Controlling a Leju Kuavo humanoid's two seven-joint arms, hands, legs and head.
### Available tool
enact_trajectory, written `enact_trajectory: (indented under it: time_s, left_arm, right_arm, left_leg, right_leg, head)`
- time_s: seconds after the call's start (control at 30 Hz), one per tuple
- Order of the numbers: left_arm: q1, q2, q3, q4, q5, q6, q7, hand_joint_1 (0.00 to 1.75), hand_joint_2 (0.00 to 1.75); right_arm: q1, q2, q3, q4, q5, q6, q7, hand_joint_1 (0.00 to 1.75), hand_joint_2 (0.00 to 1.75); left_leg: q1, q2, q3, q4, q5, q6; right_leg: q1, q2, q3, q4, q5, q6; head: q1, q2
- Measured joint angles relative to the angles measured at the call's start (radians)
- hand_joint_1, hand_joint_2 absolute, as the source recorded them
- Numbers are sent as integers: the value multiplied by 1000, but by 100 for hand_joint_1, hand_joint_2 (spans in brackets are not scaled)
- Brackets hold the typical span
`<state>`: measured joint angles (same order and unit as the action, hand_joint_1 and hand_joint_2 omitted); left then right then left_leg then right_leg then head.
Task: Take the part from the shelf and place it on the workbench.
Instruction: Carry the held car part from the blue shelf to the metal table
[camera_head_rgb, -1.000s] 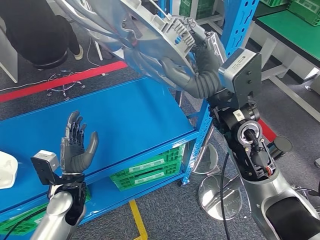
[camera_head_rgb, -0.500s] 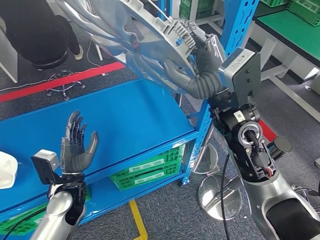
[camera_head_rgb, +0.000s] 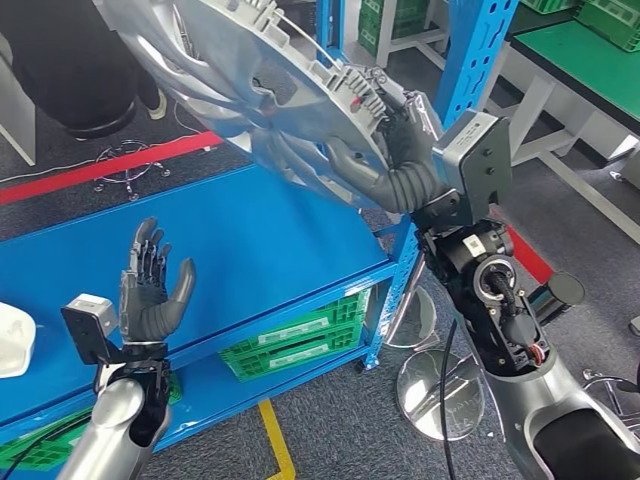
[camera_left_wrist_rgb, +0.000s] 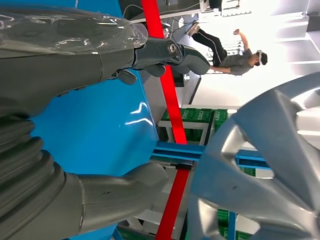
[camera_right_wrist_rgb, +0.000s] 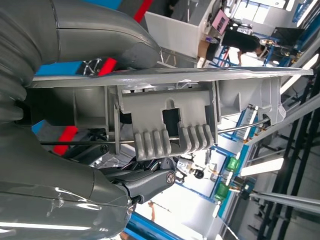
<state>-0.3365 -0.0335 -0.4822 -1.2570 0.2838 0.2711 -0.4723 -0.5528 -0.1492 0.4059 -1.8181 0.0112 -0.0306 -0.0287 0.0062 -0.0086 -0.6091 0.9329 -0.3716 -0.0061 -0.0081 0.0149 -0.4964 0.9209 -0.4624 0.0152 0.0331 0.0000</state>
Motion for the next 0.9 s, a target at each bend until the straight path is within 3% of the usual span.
enact_trajectory:
  time_s: [0.9]
  left_arm:
    - [1, 10, 0, -3, 19, 19, 0, 0, 175]
  right_arm:
    - [24, 0, 16, 11, -38, -12, -35, 175, 175]
  left_leg:
    - [0, -1, -1, 0, 0, 0]
  right_leg:
    - [0, -1, 0, 0, 0, 0]
  head:
    - [0, 0]
